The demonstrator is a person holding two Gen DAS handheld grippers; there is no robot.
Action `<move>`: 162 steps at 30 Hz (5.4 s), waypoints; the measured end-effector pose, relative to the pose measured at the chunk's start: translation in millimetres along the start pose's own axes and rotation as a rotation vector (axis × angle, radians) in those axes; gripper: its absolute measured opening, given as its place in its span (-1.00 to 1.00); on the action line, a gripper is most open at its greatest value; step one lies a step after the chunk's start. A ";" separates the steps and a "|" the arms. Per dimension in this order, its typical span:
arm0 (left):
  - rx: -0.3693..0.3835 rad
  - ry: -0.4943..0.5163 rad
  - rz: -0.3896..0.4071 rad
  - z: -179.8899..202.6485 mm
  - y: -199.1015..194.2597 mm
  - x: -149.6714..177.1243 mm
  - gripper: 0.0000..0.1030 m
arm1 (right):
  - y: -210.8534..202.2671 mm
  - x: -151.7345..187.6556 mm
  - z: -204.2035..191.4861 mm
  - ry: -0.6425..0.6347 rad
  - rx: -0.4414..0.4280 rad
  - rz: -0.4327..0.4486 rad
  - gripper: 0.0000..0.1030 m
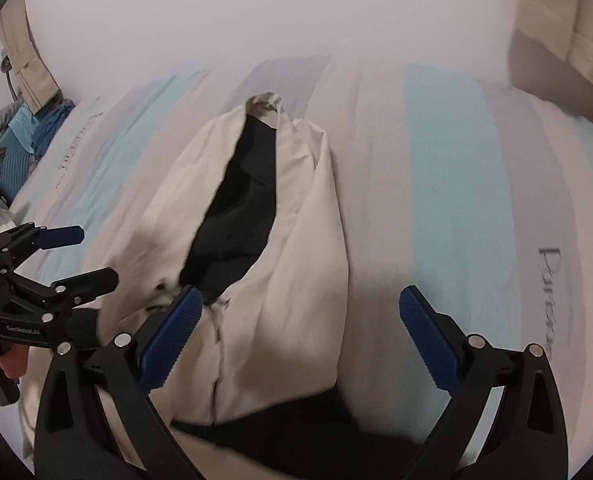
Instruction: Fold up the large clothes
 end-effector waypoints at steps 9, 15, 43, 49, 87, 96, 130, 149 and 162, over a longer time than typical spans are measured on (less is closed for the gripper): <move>-0.023 0.014 0.002 -18.2 50.0 -28.8 0.86 | 71.3 -26.5 23.1 0.058 -0.010 -0.098 0.53; -0.038 0.001 0.014 -19.7 76.6 -51.7 0.88 | 97.5 -38.4 41.1 0.209 -0.070 -0.150 0.48; -0.015 -0.037 0.009 -15.2 76.6 -72.1 -0.87 | 95.9 -43.5 24.2 0.235 -0.016 -0.150 -0.80; -0.024 -0.021 0.052 -8.8 33.3 -66.8 -0.91 | 44.0 -43.2 19.1 0.187 0.030 -0.080 -0.81; -0.244 -0.020 0.381 91.6 -161.9 123.9 -0.91 | -191.8 129.8 -81.7 -0.052 0.255 0.259 -0.85; -0.297 0.017 0.373 109.6 -144.3 191.3 -0.90 | -189.9 199.9 -99.3 -0.091 0.302 0.246 -0.85; -0.335 0.009 0.283 108.8 -152.8 307.3 0.43 | -208.0 298.9 -115.1 -0.094 0.364 0.149 0.30; -0.319 -0.023 0.059 64.0 -224.0 435.2 0.88 | -261.4 398.6 -81.6 -0.049 0.406 -0.029 0.80; -0.315 -0.068 -0.047 39.8 -246.5 479.0 0.88 | -295.5 471.8 -76.4 -0.058 0.415 -0.163 0.80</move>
Point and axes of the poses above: each gripper's, at about its wrist camera, not at the fingertips, and y roughly the way its jaws point, z to its right, x to its underside, the point moved 1 cm from there along y, roughly the way its jaws point, and after that the axes turned 3 degrees about z, right-handed, at the moved point
